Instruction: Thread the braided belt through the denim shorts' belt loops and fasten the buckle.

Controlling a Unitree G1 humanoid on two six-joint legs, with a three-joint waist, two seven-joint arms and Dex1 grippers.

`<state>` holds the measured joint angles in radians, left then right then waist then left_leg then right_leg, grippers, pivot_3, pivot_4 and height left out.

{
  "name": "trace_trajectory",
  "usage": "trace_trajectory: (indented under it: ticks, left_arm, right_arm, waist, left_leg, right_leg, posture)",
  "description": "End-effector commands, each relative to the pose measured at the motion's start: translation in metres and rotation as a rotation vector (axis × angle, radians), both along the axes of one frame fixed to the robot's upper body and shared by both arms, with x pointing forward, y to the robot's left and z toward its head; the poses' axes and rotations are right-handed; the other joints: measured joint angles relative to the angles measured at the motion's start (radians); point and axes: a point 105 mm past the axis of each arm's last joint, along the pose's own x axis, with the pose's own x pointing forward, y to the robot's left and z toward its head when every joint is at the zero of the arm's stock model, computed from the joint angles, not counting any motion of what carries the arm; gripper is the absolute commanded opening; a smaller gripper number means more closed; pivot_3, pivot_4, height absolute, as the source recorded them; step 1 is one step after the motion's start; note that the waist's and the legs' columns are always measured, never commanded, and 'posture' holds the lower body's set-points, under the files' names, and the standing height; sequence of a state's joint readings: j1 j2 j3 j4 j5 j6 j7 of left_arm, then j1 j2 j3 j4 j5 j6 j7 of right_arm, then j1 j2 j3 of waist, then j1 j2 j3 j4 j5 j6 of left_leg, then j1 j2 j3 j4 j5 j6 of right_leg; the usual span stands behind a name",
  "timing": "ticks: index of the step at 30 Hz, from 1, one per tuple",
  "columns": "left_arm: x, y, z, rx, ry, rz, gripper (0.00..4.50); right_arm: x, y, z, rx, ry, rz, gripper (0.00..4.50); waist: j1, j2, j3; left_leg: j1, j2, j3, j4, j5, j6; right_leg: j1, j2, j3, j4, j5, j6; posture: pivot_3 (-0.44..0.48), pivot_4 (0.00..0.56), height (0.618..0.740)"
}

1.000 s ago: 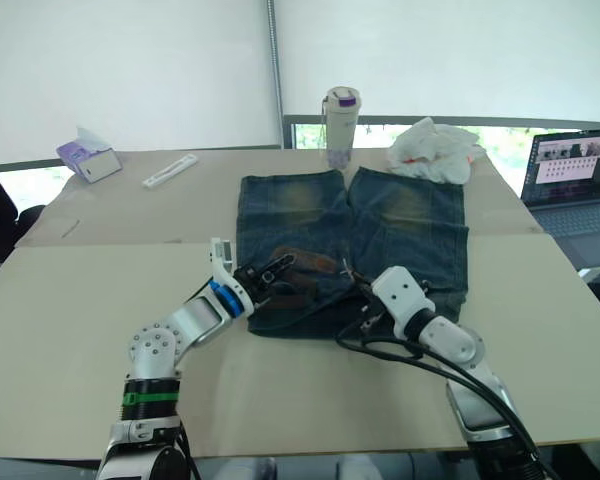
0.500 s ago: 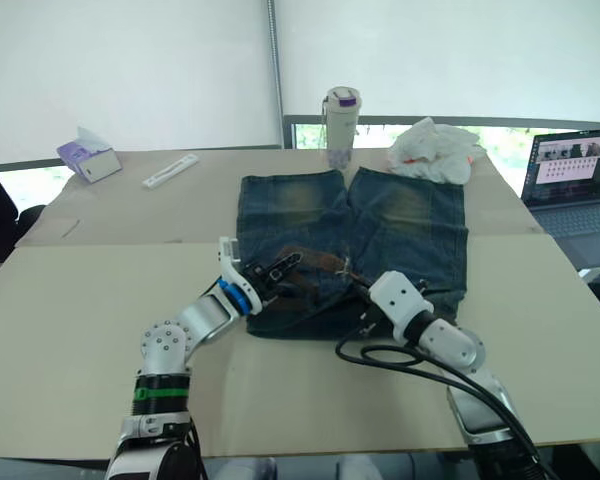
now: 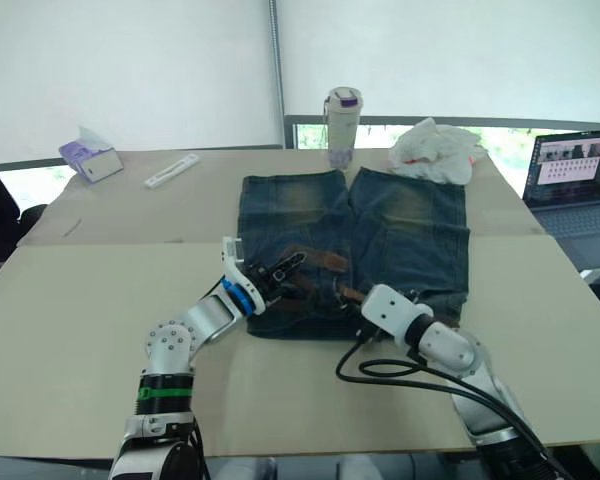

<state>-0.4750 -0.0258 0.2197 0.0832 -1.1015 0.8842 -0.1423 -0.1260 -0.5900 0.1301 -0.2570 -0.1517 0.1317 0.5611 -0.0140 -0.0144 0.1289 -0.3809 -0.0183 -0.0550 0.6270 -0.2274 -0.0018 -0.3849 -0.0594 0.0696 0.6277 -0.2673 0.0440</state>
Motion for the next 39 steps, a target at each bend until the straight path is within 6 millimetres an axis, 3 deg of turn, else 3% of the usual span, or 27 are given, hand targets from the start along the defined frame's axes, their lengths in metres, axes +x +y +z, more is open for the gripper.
trace_trajectory:
  ticks: [1,4,6,9,20,30,39]
  left_arm:
    - [-0.002,-0.002,0.012,-0.007,-0.047,-0.013,0.00]
    - [-0.002,0.001,0.011,-0.004,-0.046,-0.002,0.00]
    - [0.000,0.005,0.012,-0.004,-0.047,0.015,0.00]
    - [0.004,0.016,0.013,-0.004,-0.048,0.051,0.00]
    - [0.014,0.050,0.029,-0.072,-0.086,0.181,0.00]
    - [0.010,0.054,0.026,-0.055,-0.081,0.184,0.00]
    - [0.001,0.049,0.013,-0.009,-0.064,0.152,0.00]
  right_arm:
    - [0.000,0.005,0.022,-0.145,-0.151,0.059,3.64]
    - [0.002,0.006,0.030,-0.187,-0.191,0.070,4.49]
    - [0.001,0.006,0.036,-0.120,-0.167,0.053,4.49]
    - [0.006,0.001,0.045,-0.156,-0.201,0.032,4.49]
    - [0.006,0.016,0.029,-0.187,-0.130,0.072,4.49]
    - [0.000,0.019,0.041,-0.190,-0.121,0.108,4.49]
    - [0.007,0.020,0.029,-0.291,-0.110,0.113,4.49]
  waist:
    - [0.000,0.000,0.000]
    - [0.000,0.000,0.000]
    - [0.000,0.000,0.000]
    - [0.000,0.000,0.000]
    - [-0.001,0.000,0.000]
    - [-0.002,0.000,0.000]
    - [0.001,0.000,0.000]
  left_leg:
    - [0.000,0.000,0.000,0.000,0.000,0.000]
    - [0.000,0.000,0.000,0.000,0.000,0.000]
    - [0.001,0.000,0.000,0.000,0.000,0.000]
    - [0.000,0.000,0.000,0.000,0.000,0.000]
    - [0.001,0.000,-0.001,0.000,0.000,0.000]
    - [0.001,0.000,-0.002,0.000,0.000,0.000]
    - [0.001,0.000,-0.002,0.000,0.000,0.000]
  right_leg:
    - [0.000,0.000,0.000,0.000,0.000,0.000]
    - [0.000,0.000,0.000,0.000,0.000,0.000]
    - [0.000,0.000,0.000,0.000,0.000,0.000]
    - [0.000,0.000,0.000,0.000,0.000,0.000]
    - [0.000,0.000,0.000,0.001,0.000,0.000]
    - [0.000,0.000,0.000,0.001,0.000,0.000]
    - [0.001,0.000,0.000,0.001,0.000,0.000]
  posture:
    - [0.000,0.150,0.740]
    - [0.000,0.150,0.740]
    - [0.000,0.150,0.740]
    - [0.000,0.150,0.740]
    - [0.000,0.150,0.740]
    - [0.000,0.150,0.740]
    - [0.000,0.150,0.740]
